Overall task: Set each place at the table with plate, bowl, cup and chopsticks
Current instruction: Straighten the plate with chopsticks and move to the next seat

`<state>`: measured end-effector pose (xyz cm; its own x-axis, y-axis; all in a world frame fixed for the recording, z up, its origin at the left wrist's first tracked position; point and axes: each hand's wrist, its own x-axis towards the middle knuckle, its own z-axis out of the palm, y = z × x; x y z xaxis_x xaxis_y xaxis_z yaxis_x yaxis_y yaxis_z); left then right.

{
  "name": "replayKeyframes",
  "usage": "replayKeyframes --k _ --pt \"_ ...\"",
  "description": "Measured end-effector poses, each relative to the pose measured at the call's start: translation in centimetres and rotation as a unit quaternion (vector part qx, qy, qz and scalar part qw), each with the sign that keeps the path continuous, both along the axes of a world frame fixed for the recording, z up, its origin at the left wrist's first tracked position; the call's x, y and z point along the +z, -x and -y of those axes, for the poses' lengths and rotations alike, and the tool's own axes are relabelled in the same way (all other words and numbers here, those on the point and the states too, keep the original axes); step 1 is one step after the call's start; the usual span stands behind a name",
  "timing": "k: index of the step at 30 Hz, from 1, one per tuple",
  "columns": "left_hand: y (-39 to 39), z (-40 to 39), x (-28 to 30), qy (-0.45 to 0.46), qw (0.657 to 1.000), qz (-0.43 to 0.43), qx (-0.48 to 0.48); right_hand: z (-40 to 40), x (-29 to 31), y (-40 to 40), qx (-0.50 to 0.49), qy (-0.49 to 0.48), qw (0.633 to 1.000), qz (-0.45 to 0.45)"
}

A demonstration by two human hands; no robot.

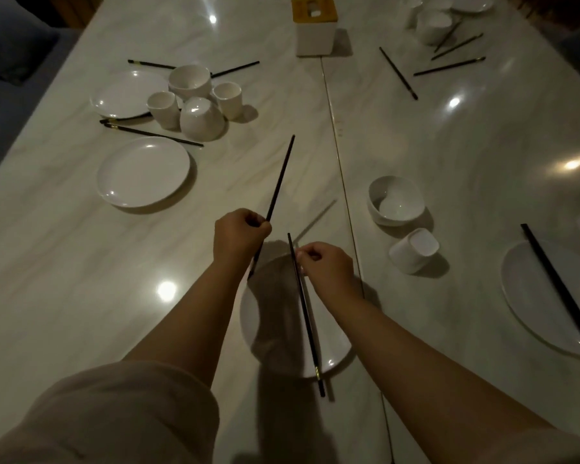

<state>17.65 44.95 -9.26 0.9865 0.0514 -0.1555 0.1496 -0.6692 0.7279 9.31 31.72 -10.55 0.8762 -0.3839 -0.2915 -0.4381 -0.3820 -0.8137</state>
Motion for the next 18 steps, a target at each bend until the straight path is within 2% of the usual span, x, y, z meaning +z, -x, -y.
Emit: replayKeyframes --k 6,10,13,15,18 --pt "3.2 -1.3 2.7 0.075 0.996 0.044 0.009 -3.1 2.1 1.6 0.015 -0.086 0.995 0.038" --pt "5.9 -1.9 3.2 0.198 0.979 -0.027 0.030 -4.8 3.1 3.4 0.014 -0.086 0.996 0.034" --pt "8.4 -2.0 2.8 0.250 0.966 -0.063 0.032 -5.2 3.1 5.6 -0.012 -0.103 0.994 0.031" --pt "9.8 -2.1 1.8 0.215 0.975 -0.056 0.015 -4.7 2.9 7.1 -0.041 -0.069 0.996 0.032" --pt "11.9 -2.7 -0.2 0.071 0.997 -0.009 0.003 -3.5 2.6 9.2 -0.084 0.024 0.996 0.019"
